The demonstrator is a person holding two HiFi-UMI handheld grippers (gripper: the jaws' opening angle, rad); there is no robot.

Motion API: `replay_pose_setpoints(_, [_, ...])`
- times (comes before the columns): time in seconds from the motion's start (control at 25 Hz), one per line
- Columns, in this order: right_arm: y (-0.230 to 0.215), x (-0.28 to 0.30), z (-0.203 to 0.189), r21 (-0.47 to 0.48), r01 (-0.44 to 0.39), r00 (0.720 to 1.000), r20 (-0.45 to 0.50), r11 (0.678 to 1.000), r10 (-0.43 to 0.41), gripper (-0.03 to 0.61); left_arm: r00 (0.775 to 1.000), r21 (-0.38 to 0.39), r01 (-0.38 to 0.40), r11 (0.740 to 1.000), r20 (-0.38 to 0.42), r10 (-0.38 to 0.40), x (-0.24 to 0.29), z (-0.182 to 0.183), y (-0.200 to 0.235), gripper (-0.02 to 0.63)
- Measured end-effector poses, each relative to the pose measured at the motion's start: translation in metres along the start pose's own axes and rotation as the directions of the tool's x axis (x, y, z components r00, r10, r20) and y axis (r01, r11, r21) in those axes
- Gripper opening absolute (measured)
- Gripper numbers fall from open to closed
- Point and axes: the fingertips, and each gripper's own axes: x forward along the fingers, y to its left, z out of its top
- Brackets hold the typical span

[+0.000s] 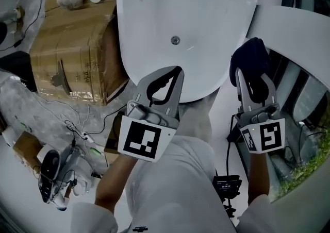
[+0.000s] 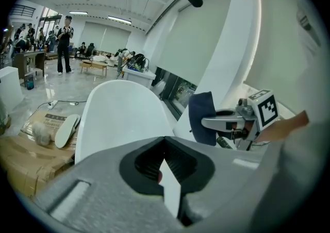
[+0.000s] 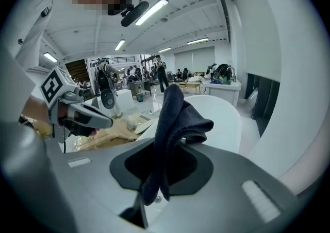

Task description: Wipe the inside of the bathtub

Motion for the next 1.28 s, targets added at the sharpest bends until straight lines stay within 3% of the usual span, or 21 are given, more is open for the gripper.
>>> replay_pose_setpoints(0.36, [-0.007, 0.049, -0.061, -0.015, -0.031, 0.996, -0.079, 0.999, 0.03, 0.066, 0.996, -0.036, 0.045, 0.998, -0.081, -0.048, 0.04, -0.065, 0.015, 0.0])
replay_pose_setpoints(0.68, [-0.016, 0.085, -0.109, -0.025, -0.045, 0.993, -0.114, 0.999, 0.042, 0.064, 0.989, -0.021, 0.051, 0.998, -0.137, -0.054, 0.084, -0.122, 0.036, 0.0])
replay_pose_setpoints(0.96, [-0.025, 0.122, -0.142, -0.05, -0.071, 0.986, -0.155, 0.996, 0.063, 0.061, 0.99, -0.033, 0.054, 0.998, -0.131, -0.058, 0.124, -0.144, 0.059, 0.0])
replay_pose_setpoints(1.16, [-0.022, 0.149, -0.173, -0.075, -0.122, 0.975, -0.194, 0.99, 0.106, 0.057, 0.986, 0.018, 0.098, 0.995, -0.14, -0.094, 0.148, -0.166, 0.069, 0.0])
replay_pose_setpoints(1.28, [-0.022, 0.165, -0.197, -0.08, -0.154, 0.963, -0.236, 0.985, 0.131, 0.057, 0.986, -0.03, 0.096, 0.995, -0.132, -0.099, 0.16, -0.189, 0.076, -0.002])
